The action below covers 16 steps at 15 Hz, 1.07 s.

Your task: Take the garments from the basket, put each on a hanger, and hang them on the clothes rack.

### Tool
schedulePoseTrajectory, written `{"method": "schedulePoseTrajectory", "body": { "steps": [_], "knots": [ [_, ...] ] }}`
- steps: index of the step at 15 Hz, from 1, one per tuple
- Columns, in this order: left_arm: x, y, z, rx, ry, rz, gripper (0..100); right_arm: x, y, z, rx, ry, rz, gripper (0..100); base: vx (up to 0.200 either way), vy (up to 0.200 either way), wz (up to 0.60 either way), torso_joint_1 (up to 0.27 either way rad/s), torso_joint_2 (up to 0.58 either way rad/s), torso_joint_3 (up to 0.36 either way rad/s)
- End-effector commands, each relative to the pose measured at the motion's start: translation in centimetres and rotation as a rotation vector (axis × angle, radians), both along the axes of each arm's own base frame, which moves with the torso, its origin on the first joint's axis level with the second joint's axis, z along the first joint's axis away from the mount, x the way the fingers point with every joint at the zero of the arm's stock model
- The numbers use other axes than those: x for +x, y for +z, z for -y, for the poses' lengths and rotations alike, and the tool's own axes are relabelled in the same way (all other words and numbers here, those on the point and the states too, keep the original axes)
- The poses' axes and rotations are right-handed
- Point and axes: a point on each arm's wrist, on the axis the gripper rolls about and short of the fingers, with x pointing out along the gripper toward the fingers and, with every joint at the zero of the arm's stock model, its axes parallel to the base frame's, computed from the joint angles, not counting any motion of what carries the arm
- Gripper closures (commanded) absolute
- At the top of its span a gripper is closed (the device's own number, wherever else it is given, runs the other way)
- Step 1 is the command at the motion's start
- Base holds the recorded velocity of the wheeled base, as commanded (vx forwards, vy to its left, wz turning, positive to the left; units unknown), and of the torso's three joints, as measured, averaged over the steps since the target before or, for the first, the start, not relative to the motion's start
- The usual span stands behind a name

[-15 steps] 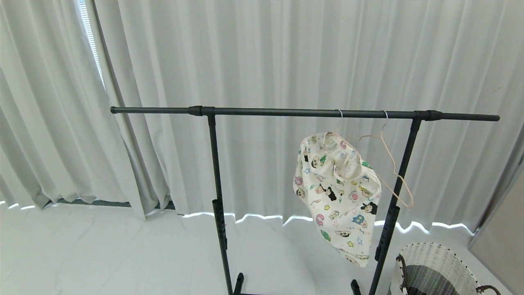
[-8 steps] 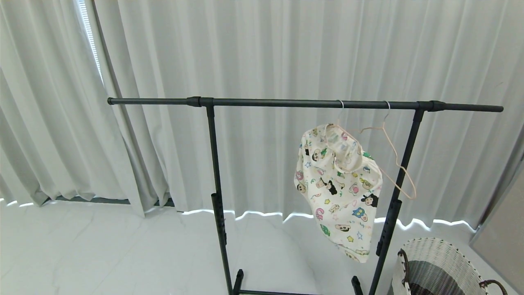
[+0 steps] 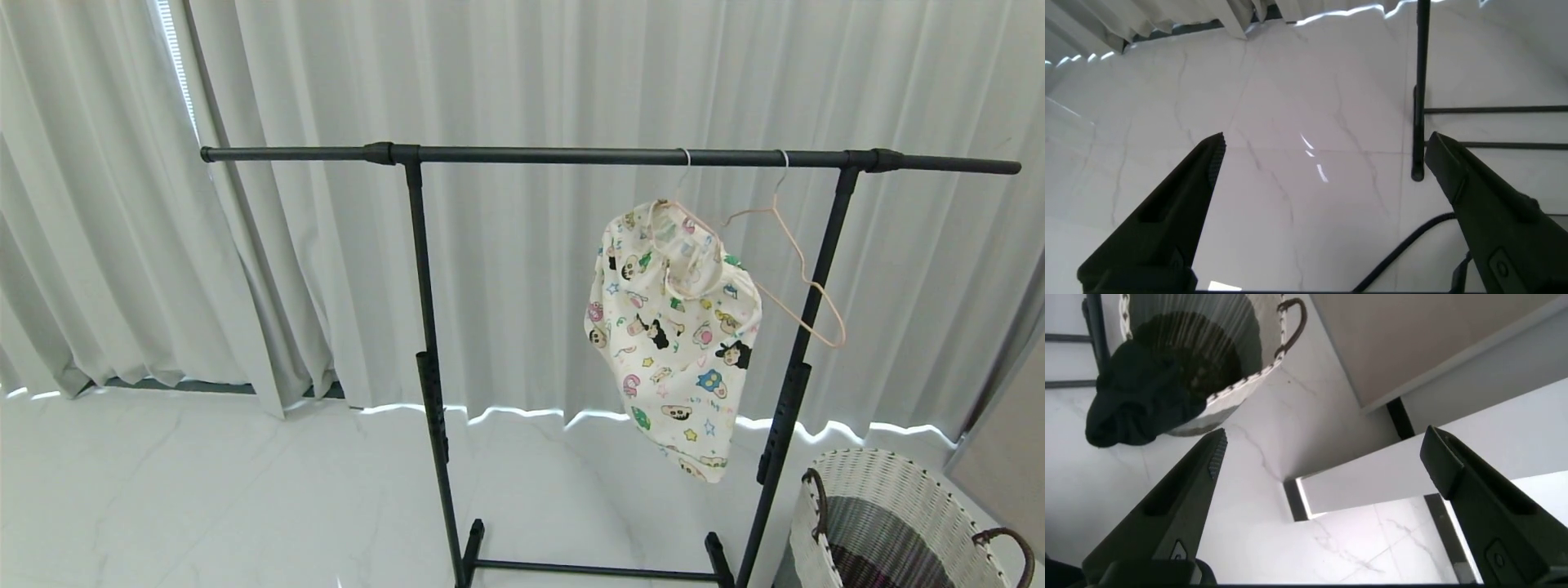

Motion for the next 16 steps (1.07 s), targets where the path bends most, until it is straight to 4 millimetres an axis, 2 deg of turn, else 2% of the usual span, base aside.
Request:
{"method": "schedulePoseTrajectory", "body": {
  "steps": [1, 11, 16],
  "knots": [
    [0.0, 0.01, 0.0, 0.001, 0.002, 0.001, 0, 0.04, 0.0, -0.01, -0.001, 0.001, -0.005, 0, 0.0, 0.0, 0.0, -0.232, 0.49, 0.246],
    [-0.02, 0.01, 0.04, -0.001, -0.018, 0.004, 0, 0.0, 0.01, 0.0, 0.0, 0.001, 0.0, 0, 0.0, 0.0, 0.0, -0.219, 0.45, 0.233],
    [-0.1, 0.04, 0.17, -0.002, -0.078, 0.016, 0, 0.01, 0.0, 0.0, -0.001, 0.001, -0.002, 0, 0.0, 0.0, 0.0, -0.03, 0.06, 0.033]
  ]
}}
